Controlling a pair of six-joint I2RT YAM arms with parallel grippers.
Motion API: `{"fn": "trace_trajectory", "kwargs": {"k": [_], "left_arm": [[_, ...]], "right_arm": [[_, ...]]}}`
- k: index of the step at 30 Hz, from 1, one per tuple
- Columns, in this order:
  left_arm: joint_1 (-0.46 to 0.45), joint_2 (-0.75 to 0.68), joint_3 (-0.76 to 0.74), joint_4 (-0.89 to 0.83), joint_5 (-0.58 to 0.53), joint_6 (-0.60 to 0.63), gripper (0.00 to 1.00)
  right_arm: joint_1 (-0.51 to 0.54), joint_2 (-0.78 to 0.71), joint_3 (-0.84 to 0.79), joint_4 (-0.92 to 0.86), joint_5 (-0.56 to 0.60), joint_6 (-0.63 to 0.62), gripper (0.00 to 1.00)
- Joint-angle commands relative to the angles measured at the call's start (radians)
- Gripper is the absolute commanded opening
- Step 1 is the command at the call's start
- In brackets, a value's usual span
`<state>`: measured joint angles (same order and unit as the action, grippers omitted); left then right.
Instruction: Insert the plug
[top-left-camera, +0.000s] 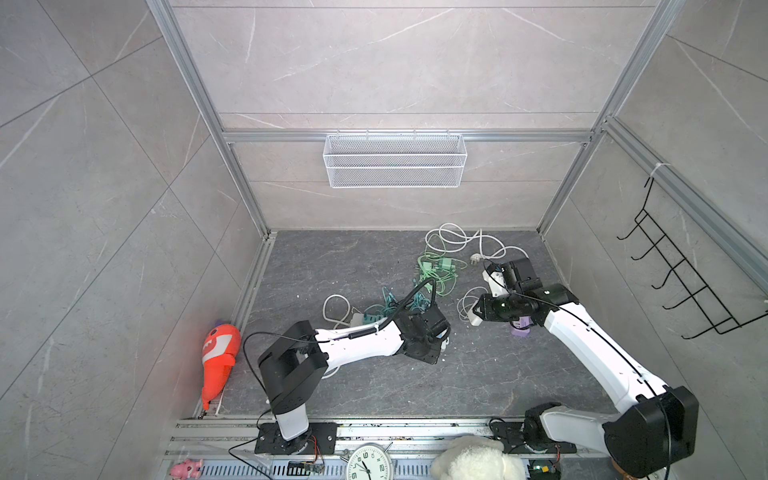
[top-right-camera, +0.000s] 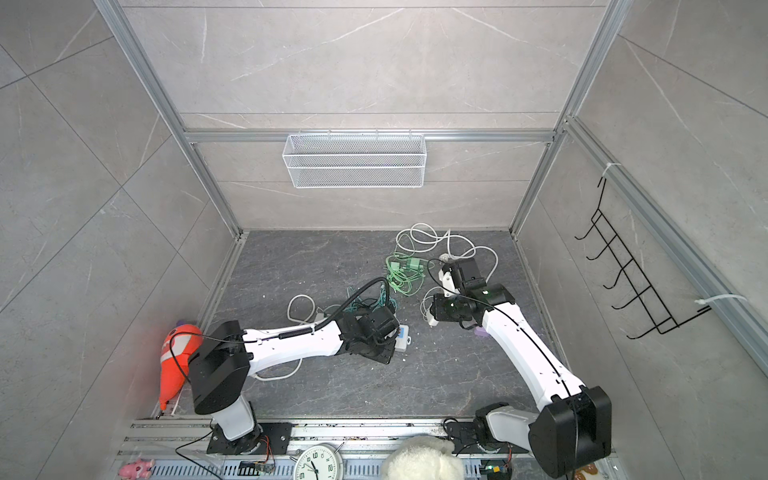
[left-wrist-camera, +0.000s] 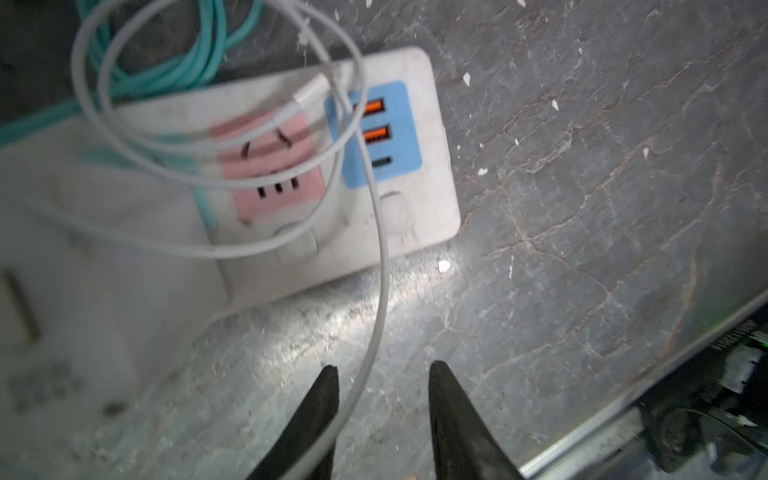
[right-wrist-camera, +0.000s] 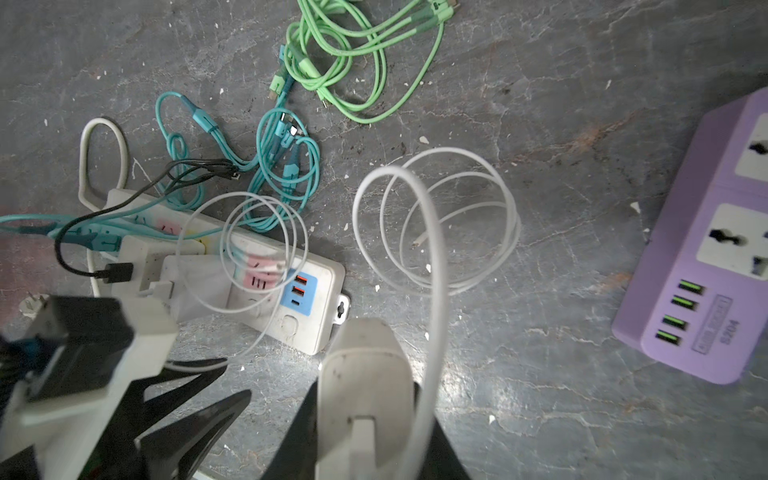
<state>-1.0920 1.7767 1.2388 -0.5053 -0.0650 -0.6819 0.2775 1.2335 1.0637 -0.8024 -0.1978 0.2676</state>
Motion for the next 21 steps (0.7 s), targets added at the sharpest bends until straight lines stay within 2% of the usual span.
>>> {"fn": "trace_trajectory", "kwargs": {"k": [1, 8, 12, 16, 18, 21], "left_arm": [[0.016, 0.027, 0.055, 0.075, -0.085, -0.048, 0.25], [0.093, 0.072, 0.045, 0.19, -0.151, -0.096, 0.06], [0.143, 0.033, 0.006, 0.214, -0.209, -0.103, 0.04], [0.188, -0.001, -0.048, 0.238, -0.211, -0.114, 0.04], [0.203, -0.023, -0.076, 0.247, -0.212, -0.119, 0.04], [0.211, -0.071, -0.113, 0.273, -0.211, -0.11, 0.04]], "right_arm": [[0.003, -0.041, -0.038, 0.008, 0.0, 0.046, 0.0], [0.005, -0.083, -0.134, 0.05, -0.018, 0.06, 0.0], [0.026, -0.077, -0.187, 0.155, -0.093, 0.055, 0.0], [0.086, -0.021, -0.169, 0.194, -0.061, 0.004, 0.0], [0.139, 0.012, -0.143, 0.209, -0.015, -0.05, 0.0], [0.203, 0.067, -0.107, 0.246, -0.013, -0.137, 0.0]]}}
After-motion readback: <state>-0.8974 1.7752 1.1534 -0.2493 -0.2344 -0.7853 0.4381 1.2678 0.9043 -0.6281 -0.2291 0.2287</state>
